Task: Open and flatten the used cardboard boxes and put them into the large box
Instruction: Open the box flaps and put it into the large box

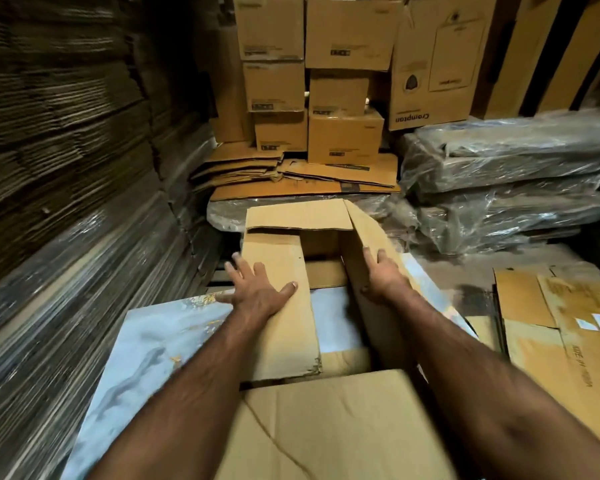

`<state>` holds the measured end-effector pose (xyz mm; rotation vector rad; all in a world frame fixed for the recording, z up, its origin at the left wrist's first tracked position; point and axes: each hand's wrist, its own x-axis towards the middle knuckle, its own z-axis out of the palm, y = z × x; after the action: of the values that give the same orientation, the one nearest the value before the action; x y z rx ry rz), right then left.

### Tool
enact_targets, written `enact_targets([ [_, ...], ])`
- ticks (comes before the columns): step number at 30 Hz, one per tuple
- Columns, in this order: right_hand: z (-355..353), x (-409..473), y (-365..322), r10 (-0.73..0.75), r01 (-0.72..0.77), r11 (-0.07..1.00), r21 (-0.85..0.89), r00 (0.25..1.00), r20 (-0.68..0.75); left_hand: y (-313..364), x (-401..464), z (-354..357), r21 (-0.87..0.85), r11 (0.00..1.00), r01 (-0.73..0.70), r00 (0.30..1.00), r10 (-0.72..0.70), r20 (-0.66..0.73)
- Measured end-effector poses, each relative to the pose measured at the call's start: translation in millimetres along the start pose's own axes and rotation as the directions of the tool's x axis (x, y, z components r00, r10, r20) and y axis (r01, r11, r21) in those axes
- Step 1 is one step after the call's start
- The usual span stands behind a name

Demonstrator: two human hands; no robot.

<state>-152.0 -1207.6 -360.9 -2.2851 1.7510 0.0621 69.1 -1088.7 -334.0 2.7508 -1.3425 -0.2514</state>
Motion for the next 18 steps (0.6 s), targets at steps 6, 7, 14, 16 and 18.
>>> enact_targets([
  [6,2.1,0.4,-5.5,-0.013,0.009,0.997,-0.075,0.999,-0.045,-9.8,1.9,8.0,-0.117,0.993,-0.023,1.000,0.025,0.018],
  [7,2.7,-0.9,-3.9,-0.015,0.012,0.997,-0.077,0.999,-0.048,-11.9,0.5,6.7,-0.113,0.993,-0.031,0.999,0.034,0.028],
  [14,9.1,-40.3,-7.9,-0.028,0.019,0.992,-0.121,0.997,-0.072,-30.9,-27.6,4.0,-0.040,0.997,-0.068,0.995,0.070,0.066],
  [16,12.4,-59.0,-10.5,-0.019,0.007,0.990,-0.138,0.996,-0.091,-38.1,-39.8,2.5,-0.033,0.997,-0.068,0.993,0.071,0.092],
  [18,18.1,-79.4,-12.2,-0.011,-0.007,0.985,-0.170,0.994,-0.106,-45.3,-52.3,1.6,-0.024,0.997,-0.067,0.989,0.069,0.131],
])
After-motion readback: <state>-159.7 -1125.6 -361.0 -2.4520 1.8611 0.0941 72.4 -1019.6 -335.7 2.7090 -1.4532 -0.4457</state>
